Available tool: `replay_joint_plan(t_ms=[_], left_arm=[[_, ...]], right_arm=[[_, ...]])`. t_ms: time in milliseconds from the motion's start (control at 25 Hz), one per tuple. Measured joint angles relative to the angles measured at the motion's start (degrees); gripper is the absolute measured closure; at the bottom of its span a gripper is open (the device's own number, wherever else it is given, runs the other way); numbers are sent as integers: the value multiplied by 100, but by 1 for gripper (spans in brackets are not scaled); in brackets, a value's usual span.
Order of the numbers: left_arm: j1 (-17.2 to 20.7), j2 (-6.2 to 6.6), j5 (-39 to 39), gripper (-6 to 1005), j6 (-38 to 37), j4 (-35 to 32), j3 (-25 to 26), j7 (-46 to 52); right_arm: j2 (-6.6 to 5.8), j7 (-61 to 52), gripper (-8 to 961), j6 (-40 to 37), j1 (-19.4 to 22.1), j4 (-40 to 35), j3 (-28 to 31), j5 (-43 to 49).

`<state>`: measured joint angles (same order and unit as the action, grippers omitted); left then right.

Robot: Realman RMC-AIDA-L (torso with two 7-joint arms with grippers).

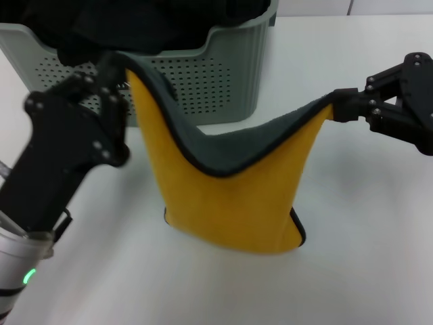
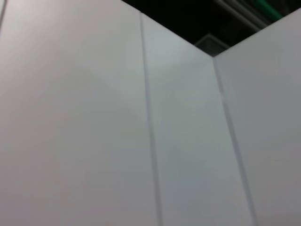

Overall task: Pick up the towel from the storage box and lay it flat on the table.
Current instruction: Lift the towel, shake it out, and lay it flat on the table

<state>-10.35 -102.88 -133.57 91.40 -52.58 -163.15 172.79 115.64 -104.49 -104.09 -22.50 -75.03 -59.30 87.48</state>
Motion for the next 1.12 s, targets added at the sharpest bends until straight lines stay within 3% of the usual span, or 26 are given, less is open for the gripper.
replay_joint_plan(t_ms=[120, 520, 840, 1040, 1120], left_arm=[[73, -78, 209, 973, 131, 14, 6, -9], [-119, -28, -611, 972, 167, 390, -4, -15], [-60, -57, 53, 971, 290, 129, 3, -11], [109, -224, 650, 971, 223, 42, 4, -9], [93, -214, 589, 971, 207, 72, 6, -9]], right_arm=[[3, 2, 922, 3, 15, 8, -2, 1], [-1, 13, 921, -4, 5, 173, 10, -144], [4, 24, 920, -39, -29, 226, -13, -137], [16, 32, 920, -15, -71, 226, -26, -149], [13, 60, 919, -20, -78, 239, -31, -151]])
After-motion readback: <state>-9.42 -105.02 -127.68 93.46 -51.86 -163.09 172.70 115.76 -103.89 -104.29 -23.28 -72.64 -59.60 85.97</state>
